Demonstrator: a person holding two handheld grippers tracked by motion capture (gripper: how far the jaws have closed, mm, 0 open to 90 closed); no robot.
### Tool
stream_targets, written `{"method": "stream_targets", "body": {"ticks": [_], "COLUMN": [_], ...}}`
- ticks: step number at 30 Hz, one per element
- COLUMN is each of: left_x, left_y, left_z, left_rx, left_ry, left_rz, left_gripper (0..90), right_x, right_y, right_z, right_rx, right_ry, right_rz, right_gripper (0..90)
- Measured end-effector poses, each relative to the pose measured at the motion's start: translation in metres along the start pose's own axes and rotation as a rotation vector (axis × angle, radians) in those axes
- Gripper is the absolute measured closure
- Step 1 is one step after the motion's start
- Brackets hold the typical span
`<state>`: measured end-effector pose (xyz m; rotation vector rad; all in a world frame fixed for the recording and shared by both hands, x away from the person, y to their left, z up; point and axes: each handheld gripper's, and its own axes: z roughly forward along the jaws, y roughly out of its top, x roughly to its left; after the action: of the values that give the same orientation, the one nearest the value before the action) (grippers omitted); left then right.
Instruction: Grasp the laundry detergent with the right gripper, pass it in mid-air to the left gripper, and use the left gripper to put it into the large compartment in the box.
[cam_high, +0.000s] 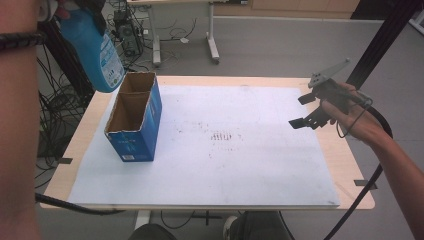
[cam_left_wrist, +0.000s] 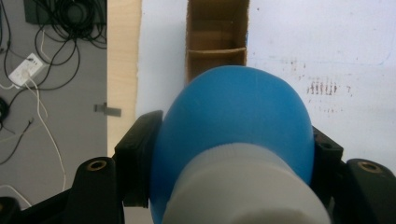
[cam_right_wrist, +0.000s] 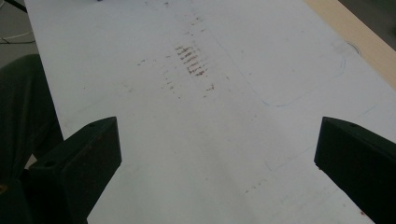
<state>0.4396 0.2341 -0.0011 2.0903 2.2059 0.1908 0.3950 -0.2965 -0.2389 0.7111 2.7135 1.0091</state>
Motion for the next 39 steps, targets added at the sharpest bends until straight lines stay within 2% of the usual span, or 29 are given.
{"method": "stream_targets", "body": {"ticks": [4, 15, 18, 25, 30, 39], "left_x": [0.004, 0.006, 0.005, 0.005, 0.006, 0.008], "left_y": [0.002, 0.007, 0.008, 0.009, 0.010, 0.011], "left_z": [0.006, 0.018, 0.021, 0.032, 0.044, 0.060], "left_rx": [0.002, 0.005, 0.008, 0.018, 0.033, 0.040], "left_ry": [-0.014, -0.014, -0.010, -0.003, -0.015, -0.018], "left_rz": [-0.031, -0.069, -0.056, -0.055, -0.045, -0.053], "left_gripper": [35.4, 35.4, 35.4, 35.4, 35.4, 35.4], "right_x": [0.001, 0.000, 0.000, 0.001, 0.000, 0.000], "right_y": [0.002, 0.003, 0.003, 0.002, 0.002, 0.002], "right_z": [0.001, 0.001, 0.002, 0.002, 0.003, 0.006], "right_rx": [0.003, 0.000, -0.001, 0.009, 0.001, 0.014], "right_ry": [0.001, 0.006, 0.006, 0.002, 0.001, -0.001], "right_rz": [-0.008, -0.005, -0.007, -0.011, -0.009, -0.016], "right_gripper": [0.6, 0.7, 0.8, 0.8, 0.9, 0.9]}}
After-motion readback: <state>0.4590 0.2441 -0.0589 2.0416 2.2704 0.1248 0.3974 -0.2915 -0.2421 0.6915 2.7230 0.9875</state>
